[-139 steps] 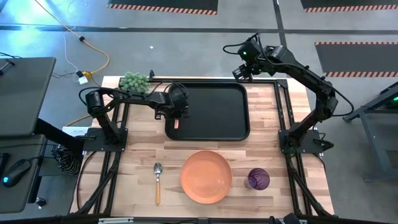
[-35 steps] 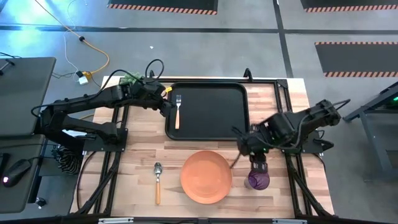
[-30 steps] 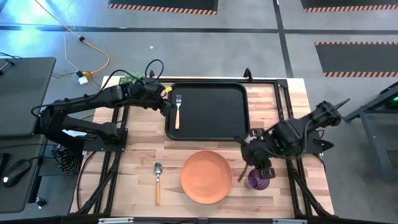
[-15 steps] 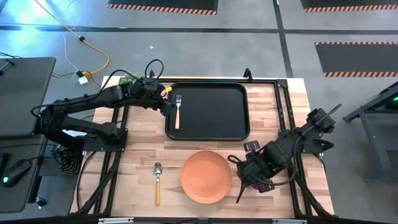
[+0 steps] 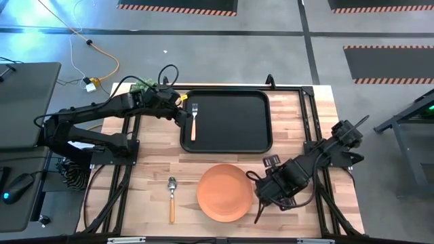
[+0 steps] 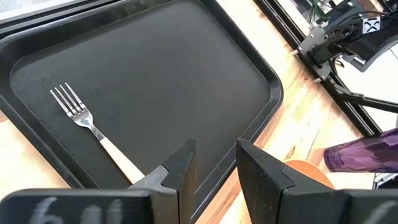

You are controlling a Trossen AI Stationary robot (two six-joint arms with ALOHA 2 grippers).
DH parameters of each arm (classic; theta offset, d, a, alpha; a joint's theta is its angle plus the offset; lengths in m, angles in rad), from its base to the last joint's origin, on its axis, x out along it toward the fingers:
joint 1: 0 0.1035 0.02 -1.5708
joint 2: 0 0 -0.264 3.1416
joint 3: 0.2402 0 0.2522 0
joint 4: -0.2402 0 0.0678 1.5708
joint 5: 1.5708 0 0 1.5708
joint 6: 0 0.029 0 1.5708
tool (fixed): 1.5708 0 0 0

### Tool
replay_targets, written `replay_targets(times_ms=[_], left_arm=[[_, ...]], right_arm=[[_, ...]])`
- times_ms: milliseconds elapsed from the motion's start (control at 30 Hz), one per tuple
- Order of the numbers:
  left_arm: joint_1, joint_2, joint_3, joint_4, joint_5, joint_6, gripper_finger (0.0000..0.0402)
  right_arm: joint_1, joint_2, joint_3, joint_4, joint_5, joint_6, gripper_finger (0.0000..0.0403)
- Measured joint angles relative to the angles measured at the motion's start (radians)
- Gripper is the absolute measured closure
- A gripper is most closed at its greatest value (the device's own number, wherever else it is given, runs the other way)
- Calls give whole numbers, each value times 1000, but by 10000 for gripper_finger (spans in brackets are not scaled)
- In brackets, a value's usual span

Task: Pick and place plate/cup/fork/spoon on tray
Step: Put the violet cup to the right of the yellow fork on the black serving tray

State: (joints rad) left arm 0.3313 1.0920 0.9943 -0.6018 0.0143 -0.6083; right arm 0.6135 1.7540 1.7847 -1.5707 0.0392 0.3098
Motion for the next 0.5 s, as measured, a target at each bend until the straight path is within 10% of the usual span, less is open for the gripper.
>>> replay_targets(times_ms=[267,500], left_arm=[[0,0,0,0,0,-14,298],[0,0,0,0,0,-43,298]], right_arm=[[9,-70,-18,4,110,62,229],[17,-334,-337,50,60,291,229]])
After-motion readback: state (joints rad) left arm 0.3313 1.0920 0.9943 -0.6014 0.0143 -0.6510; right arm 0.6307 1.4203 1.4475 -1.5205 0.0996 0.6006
